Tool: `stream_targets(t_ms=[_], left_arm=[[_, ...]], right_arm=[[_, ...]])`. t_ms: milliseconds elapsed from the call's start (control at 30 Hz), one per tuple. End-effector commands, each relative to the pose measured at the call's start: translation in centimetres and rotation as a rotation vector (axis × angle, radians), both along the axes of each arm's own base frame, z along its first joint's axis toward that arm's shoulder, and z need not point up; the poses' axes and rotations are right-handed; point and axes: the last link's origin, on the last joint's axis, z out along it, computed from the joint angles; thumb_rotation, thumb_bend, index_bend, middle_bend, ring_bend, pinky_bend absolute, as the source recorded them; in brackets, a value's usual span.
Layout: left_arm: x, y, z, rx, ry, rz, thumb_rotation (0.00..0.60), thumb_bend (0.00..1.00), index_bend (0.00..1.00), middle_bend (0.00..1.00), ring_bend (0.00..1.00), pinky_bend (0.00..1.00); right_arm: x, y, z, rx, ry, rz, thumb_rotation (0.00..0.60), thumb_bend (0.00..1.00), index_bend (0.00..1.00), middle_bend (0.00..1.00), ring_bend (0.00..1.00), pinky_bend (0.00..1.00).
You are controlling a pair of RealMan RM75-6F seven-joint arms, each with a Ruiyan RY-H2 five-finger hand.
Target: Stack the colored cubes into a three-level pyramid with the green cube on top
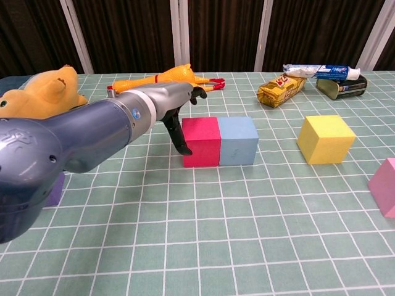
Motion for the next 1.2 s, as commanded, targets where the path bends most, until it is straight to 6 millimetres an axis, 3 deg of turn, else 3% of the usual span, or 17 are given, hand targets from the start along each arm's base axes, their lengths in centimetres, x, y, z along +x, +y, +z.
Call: stream_targets(t_ms=[33,300,700,900,1033,1200], left_arm=[[-0.2,0.0,1.4,0.023,-0.029,-0.003,0.600,0.16,0.00,0.08,0.03,0.11],[-2.8,-1.4,7.6,0.117,-0.102,-0.025,0.600,0.16,0.00,0.07,0.03,0.10],[-11.4,-6.3,16.7,0.297,-0.119,0.032,0.600,0.16,0.00,0.07,0.03,0.09],[-15.4,-9.3,20.5,0.386,-0.125,0.087,0.600,0.07,0.00,0.06,0.02,0.09],[-16.8,-10.5,22.8,0.425,-0.148,0.112,0.600,0.07,0.00,0.06,0.02,0.09],[-17.4,-10.6,24.6,0.447,-0.186,0.125,0.600,0.07,0.00,0.06,0.02,0.09]], right_arm=[[-0.1,0.0,0.0,0.001,0.000,-0.002,0.600,0.28,0.00,0.00,0.00,0.00],[-0.2,0.0,0.2,0.001,0.011,-0.007,0.600,0.28,0.00,0.00,0.00,0.00],[0.1,-0.4,-0.2,0.000,0.071,0.020,0.600,0.28,0.00,0.00,0.00,0.00],[1.0,-1.0,-0.1,-0.012,0.105,0.042,0.600,0.28,0.00,0.00,0.00,0.00],[2.4,-2.4,0.3,-0.020,0.118,0.072,0.600,0.28,0.00,0.00,0.00,0.00],[5.4,-5.6,0.7,0.016,0.135,0.139,0.600,0.28,0.00,0.00,0.00,0.00]])
